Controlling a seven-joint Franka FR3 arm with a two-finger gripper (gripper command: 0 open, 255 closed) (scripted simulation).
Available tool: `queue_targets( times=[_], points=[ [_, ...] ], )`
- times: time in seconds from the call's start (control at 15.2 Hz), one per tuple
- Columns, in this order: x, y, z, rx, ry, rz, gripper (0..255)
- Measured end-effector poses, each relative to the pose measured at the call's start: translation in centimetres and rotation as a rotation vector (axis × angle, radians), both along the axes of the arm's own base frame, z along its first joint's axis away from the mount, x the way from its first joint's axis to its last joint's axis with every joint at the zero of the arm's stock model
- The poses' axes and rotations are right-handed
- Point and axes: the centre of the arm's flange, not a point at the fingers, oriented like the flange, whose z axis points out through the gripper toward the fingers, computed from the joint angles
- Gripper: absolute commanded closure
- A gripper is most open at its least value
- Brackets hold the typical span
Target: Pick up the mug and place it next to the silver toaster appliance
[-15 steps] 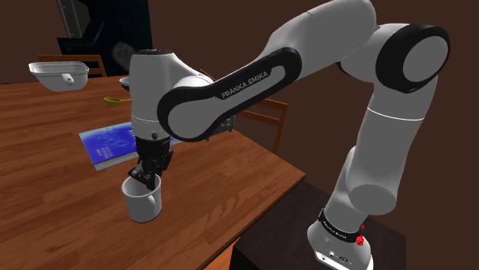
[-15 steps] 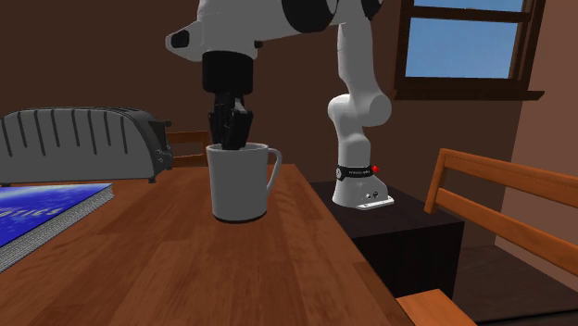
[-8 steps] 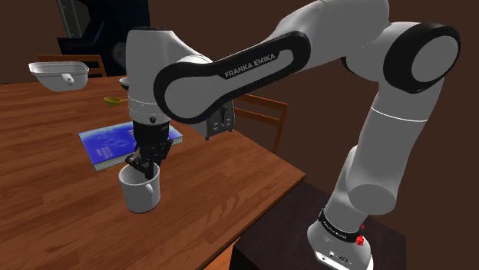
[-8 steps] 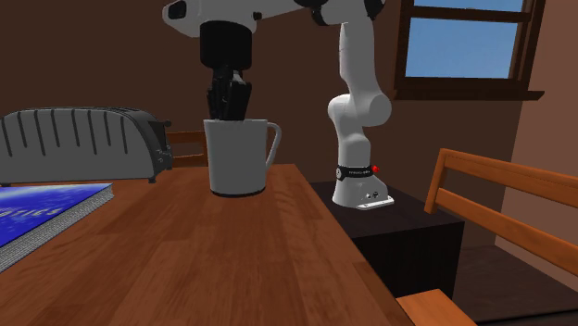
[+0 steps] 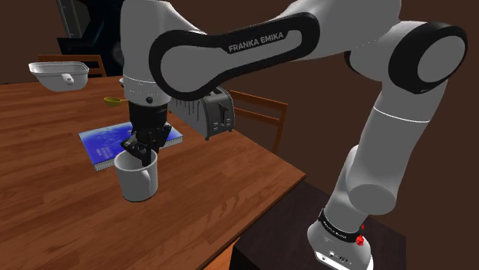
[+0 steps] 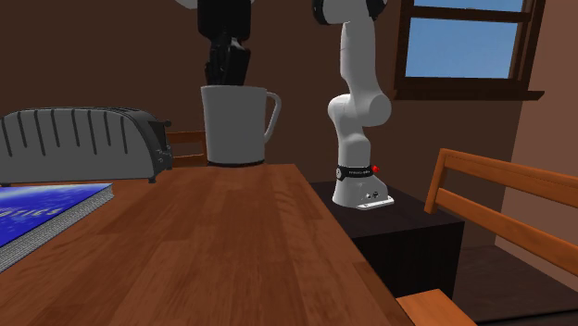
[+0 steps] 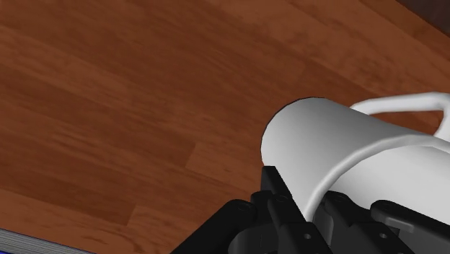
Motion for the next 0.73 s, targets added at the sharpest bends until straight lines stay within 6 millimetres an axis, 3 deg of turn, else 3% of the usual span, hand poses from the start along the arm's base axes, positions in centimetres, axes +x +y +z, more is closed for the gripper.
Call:
queue_targets(
  times=[0.73],
  points=[
    [0.0, -0.1, 5.9, 0.0, 0.0, 0.0, 255]
  ],
)
